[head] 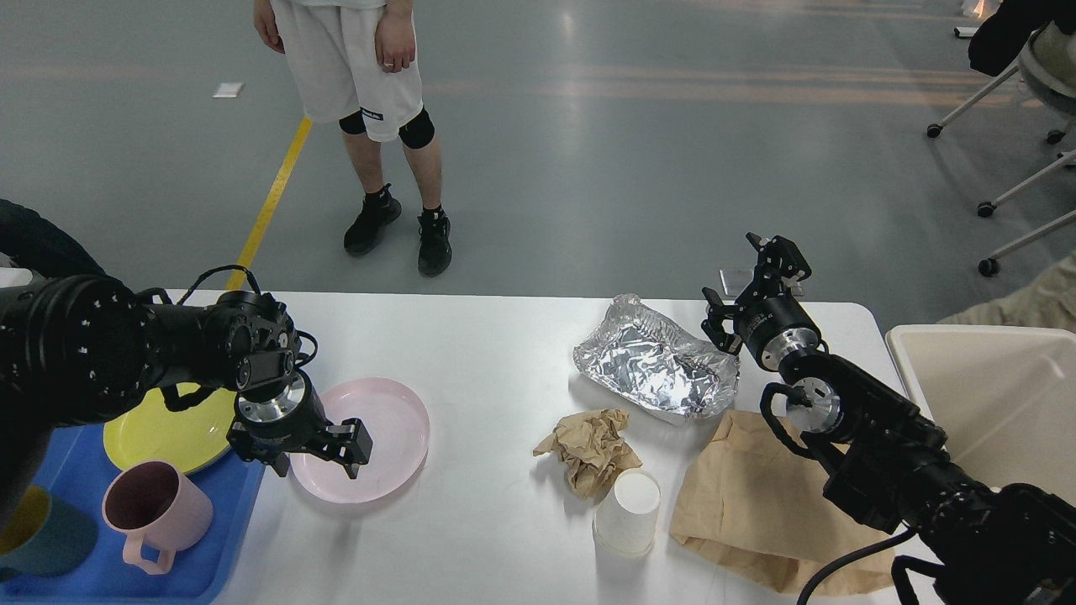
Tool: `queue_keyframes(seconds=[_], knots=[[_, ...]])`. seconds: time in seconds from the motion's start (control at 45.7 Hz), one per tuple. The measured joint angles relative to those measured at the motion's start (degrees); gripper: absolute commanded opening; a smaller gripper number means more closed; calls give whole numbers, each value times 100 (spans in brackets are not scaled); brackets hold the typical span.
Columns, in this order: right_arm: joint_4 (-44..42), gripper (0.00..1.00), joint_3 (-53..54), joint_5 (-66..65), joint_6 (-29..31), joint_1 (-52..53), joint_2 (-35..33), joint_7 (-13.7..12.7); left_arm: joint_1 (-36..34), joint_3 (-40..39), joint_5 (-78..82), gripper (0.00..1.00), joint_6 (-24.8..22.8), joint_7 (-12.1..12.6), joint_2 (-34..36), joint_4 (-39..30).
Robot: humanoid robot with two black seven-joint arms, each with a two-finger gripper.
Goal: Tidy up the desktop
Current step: 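Move the left gripper to the pink plate rim and grasp it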
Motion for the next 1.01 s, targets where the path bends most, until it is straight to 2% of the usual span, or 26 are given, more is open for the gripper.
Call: queue_keyframes(seconds=[0.109,0.219,0.547,1.007], knots=[[0,100,0,0,0,0,0,0,267,-270,0,91,5,288,44,143],[0,100,0,0,0,0,0,0,368,-384,0,91,19,434,104,241],[0,100,0,0,0,0,0,0,806,-700,0,91,88,459,117,890],[0,100,0,1,0,0,0,0,979,-808,0,91,271,463,114,949]])
